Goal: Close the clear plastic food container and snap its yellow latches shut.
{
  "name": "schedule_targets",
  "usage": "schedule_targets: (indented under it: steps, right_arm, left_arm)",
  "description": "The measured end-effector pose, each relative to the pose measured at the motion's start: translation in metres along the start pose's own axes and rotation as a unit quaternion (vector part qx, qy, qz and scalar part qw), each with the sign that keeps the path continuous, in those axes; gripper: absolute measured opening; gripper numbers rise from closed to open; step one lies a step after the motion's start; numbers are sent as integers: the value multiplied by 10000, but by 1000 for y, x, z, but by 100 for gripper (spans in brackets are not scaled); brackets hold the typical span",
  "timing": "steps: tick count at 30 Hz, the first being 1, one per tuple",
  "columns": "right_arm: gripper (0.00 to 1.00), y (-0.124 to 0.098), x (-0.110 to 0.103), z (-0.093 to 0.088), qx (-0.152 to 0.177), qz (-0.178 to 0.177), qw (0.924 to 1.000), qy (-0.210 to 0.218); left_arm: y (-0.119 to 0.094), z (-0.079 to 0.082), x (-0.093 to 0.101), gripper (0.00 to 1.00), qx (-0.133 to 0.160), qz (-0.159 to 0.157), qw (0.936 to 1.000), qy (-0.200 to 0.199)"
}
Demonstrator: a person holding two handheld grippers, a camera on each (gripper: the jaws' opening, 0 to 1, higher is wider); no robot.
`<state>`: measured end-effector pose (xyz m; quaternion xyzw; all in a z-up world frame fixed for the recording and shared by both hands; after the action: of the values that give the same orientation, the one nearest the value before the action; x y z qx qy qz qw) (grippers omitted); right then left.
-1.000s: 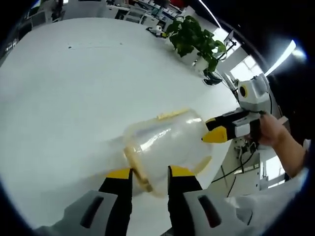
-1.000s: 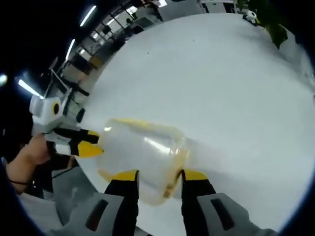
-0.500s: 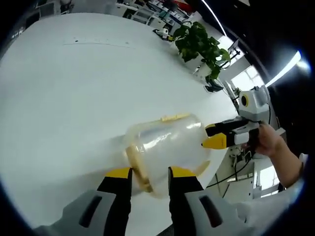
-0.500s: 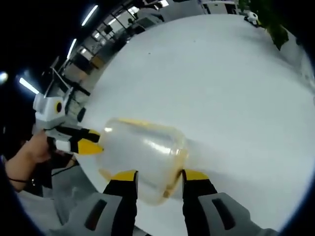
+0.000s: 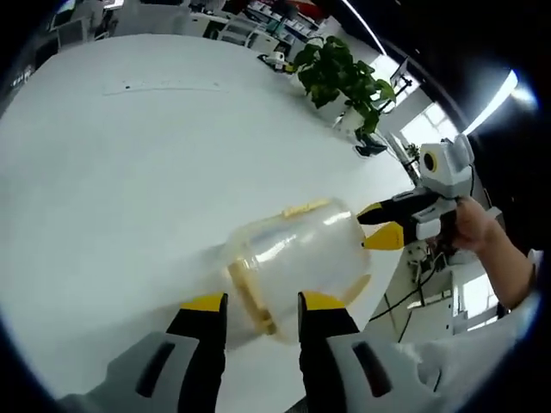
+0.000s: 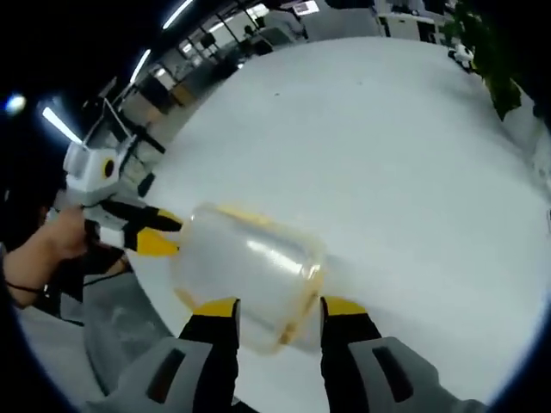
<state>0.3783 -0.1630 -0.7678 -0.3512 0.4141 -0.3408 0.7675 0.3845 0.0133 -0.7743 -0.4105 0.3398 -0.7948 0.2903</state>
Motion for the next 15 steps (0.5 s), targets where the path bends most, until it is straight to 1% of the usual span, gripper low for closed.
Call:
schedule_targets:
  steps: [2, 4, 5, 8, 13, 15]
  right_arm:
    - [36, -1, 0, 1, -2, 6, 10000, -56]
    - [35, 0, 1, 0, -87, 19, 9999, -126]
    - [35, 0, 2, -2, -155, -3, 9995, -264]
    - [35, 1, 1, -4, -264, -37, 9985, -469]
    - [33, 0, -1, -5, -367, -75, 9964, -761]
    - [32, 0, -2, -5, -392, -15, 9961, -787]
  left_arm:
    - [-1, -1, -1, 32, -25, 21, 9998, 179]
    - [-1, -2, -1, 33, -45, 60, 9997, 250]
    - [0, -2, -1, 33, -61, 65, 9994, 342]
    - [-2, -2, -1, 34, -108, 119, 9986, 504]
    - [-5, 1, -2, 34, -166, 178, 9966, 789]
    - [-6, 3, -1, 35, -174, 192, 9961, 840]
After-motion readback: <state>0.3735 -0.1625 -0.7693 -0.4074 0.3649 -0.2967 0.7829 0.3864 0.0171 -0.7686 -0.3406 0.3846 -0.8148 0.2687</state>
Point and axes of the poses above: the point that each gripper's makers call its tool centre point, and the gripper's own axes: y roughly forward along the fingers, x roughly to its right, z roughly out of its top, the point moved 2 cm from there along -y, roughly backward along the fingers, and after that the axes turned 2 degrees about -x, right-handed, at the moved point
